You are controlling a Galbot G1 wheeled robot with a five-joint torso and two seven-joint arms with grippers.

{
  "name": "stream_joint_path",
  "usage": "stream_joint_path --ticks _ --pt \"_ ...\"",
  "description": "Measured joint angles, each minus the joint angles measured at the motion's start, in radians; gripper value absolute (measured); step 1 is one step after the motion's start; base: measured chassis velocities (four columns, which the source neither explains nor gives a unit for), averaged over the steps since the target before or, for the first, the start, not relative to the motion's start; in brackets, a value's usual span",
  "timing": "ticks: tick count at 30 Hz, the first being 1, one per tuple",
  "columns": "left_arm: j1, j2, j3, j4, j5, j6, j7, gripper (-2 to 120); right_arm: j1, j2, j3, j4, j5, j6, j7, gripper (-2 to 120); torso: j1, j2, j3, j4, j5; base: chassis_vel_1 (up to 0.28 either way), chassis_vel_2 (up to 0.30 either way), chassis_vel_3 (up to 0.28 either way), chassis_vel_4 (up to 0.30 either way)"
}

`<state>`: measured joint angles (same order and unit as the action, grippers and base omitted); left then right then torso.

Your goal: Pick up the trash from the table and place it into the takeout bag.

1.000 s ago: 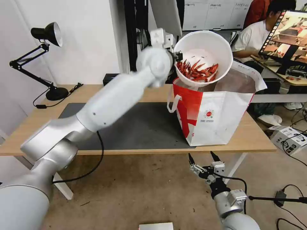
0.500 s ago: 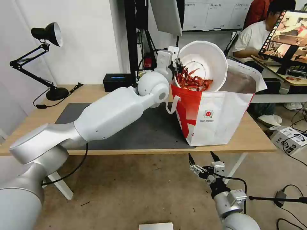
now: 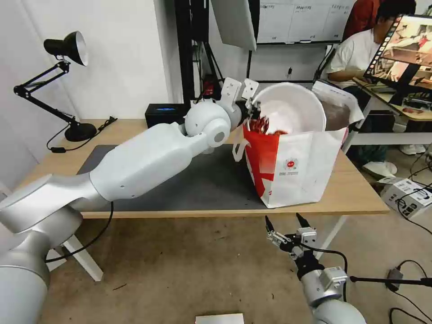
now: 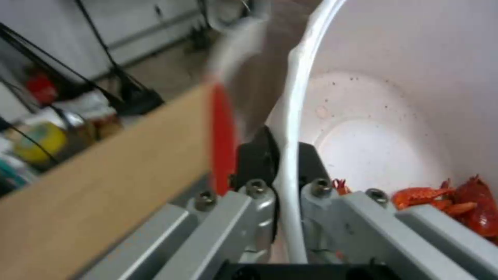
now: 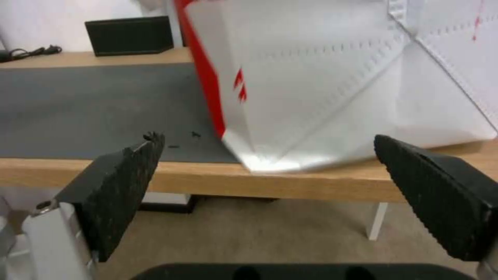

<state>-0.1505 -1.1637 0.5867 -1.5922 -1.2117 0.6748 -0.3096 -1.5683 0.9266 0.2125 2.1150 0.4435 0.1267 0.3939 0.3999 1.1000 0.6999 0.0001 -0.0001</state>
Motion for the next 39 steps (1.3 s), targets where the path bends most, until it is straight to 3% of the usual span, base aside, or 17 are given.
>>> stream_joint_path --ticks 2,5,13,18,24,28,34,39 --pt "0.011 -0.006 -0.008 0.000 -0.011 0.005 0.001 17 0.000 0.000 0.000 0.000 0.000 0.000 0.000 100 0.000 0.000 0.000 -0.0001 0.0000 0.000 0.000 0.000 0.000" --pt "0.015 -0.010 -0.010 0.002 -0.017 -0.002 -0.008 25 0.000 0.000 0.000 0.000 0.000 0.000 0.000 100 0.000 0.000 0.000 -0.0003 0.0000 0.000 0.000 0.000 0.000" --pt "0.024 -0.016 -0.035 0.007 -0.029 -0.092 -0.047 55 0.000 0.000 0.000 0.000 0.000 0.000 0.000 100 0.000 0.000 0.000 -0.0002 0.0000 0.000 0.000 0.000 0.000" --pt "0.027 0.004 -0.089 -0.024 -0.086 -0.174 -0.048 75 0.000 0.000 0.000 0.000 0.000 0.000 0.000 100 0.000 0.000 0.000 -0.0002 0.0000 0.000 0.000 0.000 0.000" --pt "0.025 0.046 -0.133 -0.056 -0.139 -0.178 -0.061 93 0.000 0.000 0.000 0.000 0.000 0.000 0.000 100 0.000 0.000 0.000 -0.0003 0.0000 0.000 0.000 0.000 0.000" --pt "0.055 0.151 -0.162 -0.106 -0.154 -0.174 -0.060 107 0.000 0.000 0.000 0.000 0.000 0.000 0.000 100 0.000 0.000 0.000 -0.0001 -0.0001 0.000 0.000 0.000 0.000" --pt "0.152 0.272 -0.215 -0.180 -0.156 -0.175 -0.055 113 0.000 0.000 0.000 0.000 0.000 0.000 0.000 100 0.000 0.000 0.000 0.0000 -0.0003 0.000 0.000 0.000 0.000" --pt "0.260 0.365 -0.264 -0.228 -0.127 -0.219 -0.020 115 0.000 0.000 0.000 0.000 0.000 0.000 0.000 100 0.000 0.000 0.000 0.0000 -0.0003 0.000 0.000 0.000 0.000"
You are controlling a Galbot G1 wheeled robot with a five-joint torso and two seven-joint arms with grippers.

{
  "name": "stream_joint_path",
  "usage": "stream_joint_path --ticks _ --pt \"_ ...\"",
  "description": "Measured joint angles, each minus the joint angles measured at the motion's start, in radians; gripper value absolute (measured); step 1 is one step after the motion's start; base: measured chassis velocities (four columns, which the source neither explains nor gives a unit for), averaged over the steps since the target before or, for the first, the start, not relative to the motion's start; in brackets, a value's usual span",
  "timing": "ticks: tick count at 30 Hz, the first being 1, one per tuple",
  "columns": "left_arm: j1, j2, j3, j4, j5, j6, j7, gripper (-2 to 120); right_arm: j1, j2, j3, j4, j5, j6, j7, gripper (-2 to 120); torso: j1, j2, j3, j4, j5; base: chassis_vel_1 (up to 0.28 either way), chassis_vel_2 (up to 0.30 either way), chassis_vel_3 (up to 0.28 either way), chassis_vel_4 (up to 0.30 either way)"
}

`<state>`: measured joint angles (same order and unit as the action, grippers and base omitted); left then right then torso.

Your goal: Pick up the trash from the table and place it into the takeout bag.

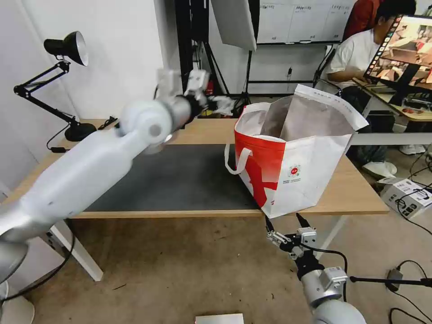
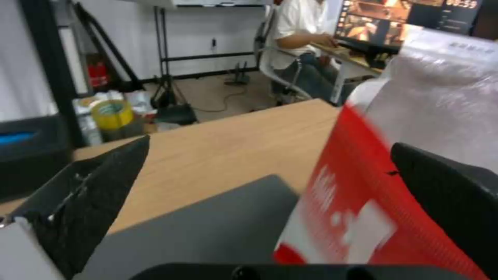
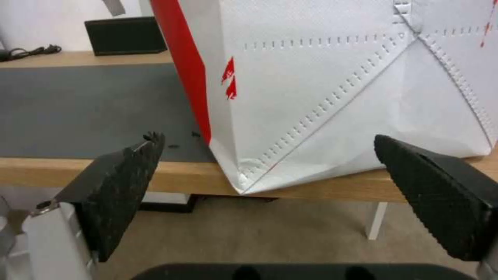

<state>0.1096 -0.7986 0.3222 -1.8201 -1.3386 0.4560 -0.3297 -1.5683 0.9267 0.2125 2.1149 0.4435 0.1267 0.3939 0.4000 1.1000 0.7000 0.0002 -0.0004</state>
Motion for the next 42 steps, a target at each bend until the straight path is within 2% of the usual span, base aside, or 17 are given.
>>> stream_joint_path --ticks 2,3,6,8,10,11,13,17,19,22,23,25,26,29,30,33,42 --pt "0.064 0.045 -0.051 -0.027 0.005 -0.010 0.018 113 0.000 0.000 0.000 0.000 0.000 0.000 0.000 100 0.000 0.000 0.000 0.0001 -0.0001 0.000 0.000 0.000 0.000" --pt "0.064 0.045 -0.051 -0.027 0.005 -0.010 0.018 113 0.000 0.000 0.000 0.000 0.000 0.000 0.000 100 0.000 0.000 0.000 0.0001 -0.0001 0.000 0.000 0.000 0.000" --pt "0.194 0.090 -0.176 -0.075 0.016 -0.013 0.029 110 0.000 0.000 0.000 0.000 0.000 0.000 0.000 100 0.000 0.000 0.000 -0.0001 0.0001 0.000 0.000 0.000 0.000" --pt "0.221 0.096 -0.199 -0.085 0.019 -0.013 0.032 109 0.000 0.000 0.000 0.000 0.000 0.000 0.000 100 0.000 0.000 0.000 -0.0003 0.0003 0.000 0.000 0.000 0.000" --pt "0.351 0.124 -0.308 -0.121 0.039 -0.014 0.048 103 0.000 0.000 0.000 0.000 0.000 0.000 0.000 100 0.000 0.000 0.000 -0.0003 0.0000 0.000 0.000 0.000 0.000" --pt "0.351 0.124 -0.308 -0.121 0.039 -0.014 0.048 103 0.000 0.000 0.000 0.000 0.000 0.000 0.000 100 0.000 0.000 0.000 -0.0003 0.0000 0.000 0.000 0.000 0.000" --pt "0.459 0.153 -0.387 -0.138 0.068 -0.038 0.078 101 0.000 0.000 0.000 0.000 0.000 0.000 0.000 100 0.000 0.000 0.000 0.0001 0.0001 0.000 0.000 0.000 0.000" --pt "0.574 0.198 -0.464 -0.154 0.095 -0.081 0.108 100 0.000 0.000 0.000 0.000 0.000 0.000 0.000 100 0.000 0.000 0.000 -0.0001 0.0005 0.000 0.000 0.000 0.000" --pt "0.596 0.201 -0.480 -0.157 0.100 -0.086 0.110 100 0.000 0.000 0.000 0.000 0.000 0.000 0.000 100 0.000 0.000 0.000 -0.0002 0.0006 0.000 0.000 0.000 0.000" --pt "0.730 0.203 -0.583 -0.182 0.133 -0.107 0.118 100 0.000 0.000 0.000 0.000 0.000 0.000 0.000 100 0.000 0.000 0.000 -0.0003 0.0003 0.000 0.000 0.000 0.000" --pt "0.730 0.203 -0.583 -0.182 0.133 -0.107 0.118 100 0.000 0.000 0.000 0.000 0.000 0.000 0.000 100 0.000 0.000 0.000 -0.0003 0.0003 0.000 0.000 0.000 0.000" --pt "0.915 0.182 -0.723 -0.206 0.221 -0.169 0.129 100 0.000 0.000 0.000 0.000 0.000 0.000 0.000 100 0.000 0.000 0.000 -0.0001 0.0001 0.000 0.000 0.000 0.000" --pt "0.915 0.182 -0.723 -0.206 0.221 -0.169 0.129 100 0.000 0.000 0.000 0.000 0.000 0.000 0.000 100 0.000 0.000 0.000 -0.0001 0.0001 0.000 0.000 0.000 0.000" --pt "1.051 0.138 -0.834 -0.216 0.278 -0.212 0.138 100 0.000 0.000 0.000 0.000 0.000 0.000 0.000 100 0.000 0.000 0.000 -0.0001 0.0001 0.000 0.000 0.000 0.000" --pt "1.051 0.138 -0.834 -0.216 0.278 -0.212 0.138 100 0.000 0.000 0.000 0.000 0.000 0.000 0.000 100 0.000 0.000 0.000 -0.0001 0.0001 0.000 0.000 0.000 0.000" --pt "1.159 0.089 -0.909 -0.221 0.327 -0.256 0.143 100 0.000 0.000 0.000 0.000 0.000 0.000 0.000 100 0.000 0.000 0.000 0.0000 0.0003 0.000 0.000 0.000 0.000" --pt "1.323 -0.030 -0.989 -0.236 0.446 -0.323 0.140 100 0.000 0.000 0.000 0.000 0.000 0.000 0.000 100 0.000 0.000 0.000 -0.0002 0.0003 0.000 0.000 0.000 0.000"
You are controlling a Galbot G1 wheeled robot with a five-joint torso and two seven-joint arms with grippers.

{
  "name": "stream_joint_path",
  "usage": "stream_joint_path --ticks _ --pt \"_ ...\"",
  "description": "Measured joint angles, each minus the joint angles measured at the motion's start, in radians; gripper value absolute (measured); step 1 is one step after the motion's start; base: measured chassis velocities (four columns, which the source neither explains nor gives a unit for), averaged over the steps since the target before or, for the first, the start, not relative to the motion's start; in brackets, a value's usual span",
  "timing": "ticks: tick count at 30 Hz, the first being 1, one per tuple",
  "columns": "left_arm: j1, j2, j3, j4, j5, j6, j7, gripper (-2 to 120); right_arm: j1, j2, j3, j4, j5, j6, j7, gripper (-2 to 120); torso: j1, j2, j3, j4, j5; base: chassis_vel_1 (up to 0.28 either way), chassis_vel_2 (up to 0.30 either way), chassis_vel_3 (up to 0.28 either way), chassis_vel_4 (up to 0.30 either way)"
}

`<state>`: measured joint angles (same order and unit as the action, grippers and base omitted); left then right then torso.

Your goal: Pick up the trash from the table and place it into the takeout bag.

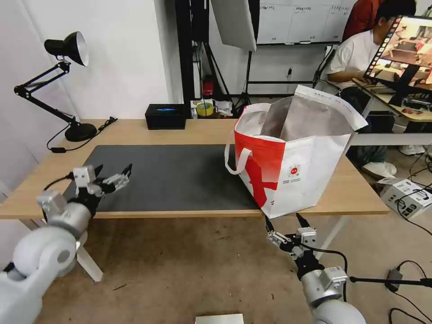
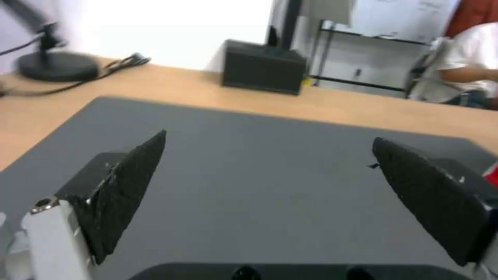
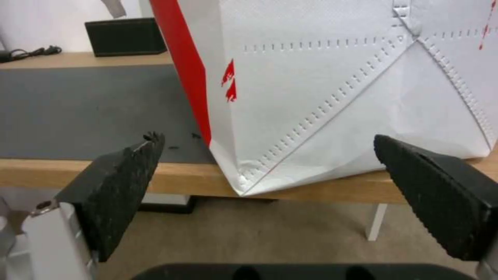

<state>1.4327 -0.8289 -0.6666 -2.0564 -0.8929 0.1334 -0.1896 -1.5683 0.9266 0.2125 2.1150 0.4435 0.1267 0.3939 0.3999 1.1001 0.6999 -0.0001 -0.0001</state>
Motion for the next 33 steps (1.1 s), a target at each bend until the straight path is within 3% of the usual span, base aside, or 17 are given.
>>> stream_joint_path --ticks 7,22,33 --pt "0.165 -0.109 -0.104 0.008 0.078 -0.042 0.001 100 0.000 0.000 0.000 0.000 0.000 0.000 0.000 100 0.000 0.000 0.000 0.0002 0.0000 0.000 0.000 0.000 0.000" --pt "0.328 -0.231 -0.171 0.007 0.173 -0.126 0.019 100 0.000 0.000 0.000 0.000 0.000 0.000 0.000 100 0.000 0.000 0.000 0.0001 0.0001 0.000 0.000 0.000 0.000" --pt "0.346 -0.250 -0.175 -0.001 0.174 -0.144 0.056 100 0.000 0.000 0.000 0.000 0.000 0.000 0.000 100 0.000 0.000 0.000 0.0001 0.0001 0.000 0.000 0.000 0.000"
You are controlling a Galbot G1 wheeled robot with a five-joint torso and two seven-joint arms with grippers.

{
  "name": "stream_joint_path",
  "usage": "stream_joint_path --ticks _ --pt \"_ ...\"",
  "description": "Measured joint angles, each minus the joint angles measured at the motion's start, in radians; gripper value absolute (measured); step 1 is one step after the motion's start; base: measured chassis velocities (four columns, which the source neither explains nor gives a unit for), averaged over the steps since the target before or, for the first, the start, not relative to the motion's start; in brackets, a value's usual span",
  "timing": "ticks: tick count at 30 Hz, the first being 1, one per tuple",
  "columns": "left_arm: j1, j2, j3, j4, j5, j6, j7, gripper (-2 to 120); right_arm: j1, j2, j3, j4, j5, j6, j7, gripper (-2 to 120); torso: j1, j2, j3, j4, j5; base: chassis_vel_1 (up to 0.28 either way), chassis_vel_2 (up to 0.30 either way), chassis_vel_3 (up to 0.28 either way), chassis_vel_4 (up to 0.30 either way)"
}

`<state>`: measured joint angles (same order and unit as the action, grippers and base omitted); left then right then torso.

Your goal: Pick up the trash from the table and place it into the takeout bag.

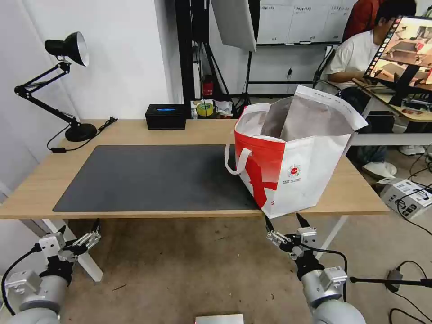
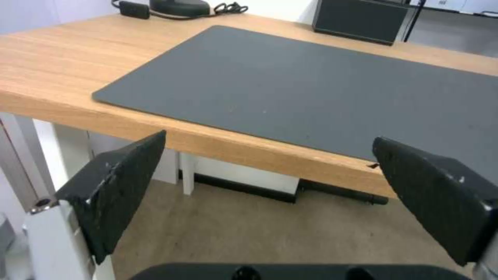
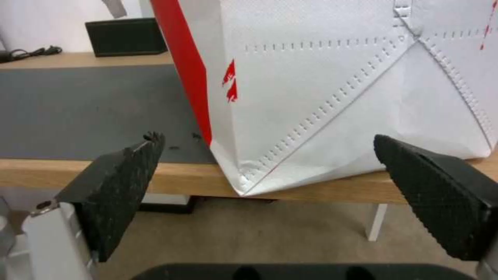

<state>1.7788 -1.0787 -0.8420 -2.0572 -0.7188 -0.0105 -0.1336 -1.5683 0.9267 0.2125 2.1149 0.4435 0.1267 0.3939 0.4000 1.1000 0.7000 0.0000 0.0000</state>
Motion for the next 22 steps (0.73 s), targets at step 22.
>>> stream_joint_path --ticks 22 --pt "-0.005 0.003 0.003 -0.001 -0.003 0.001 0.000 100 0.000 0.000 0.000 0.000 0.000 0.000 0.000 100 0.000 0.000 0.000 0.0000 0.0000 0.000 0.000 0.000 0.000"
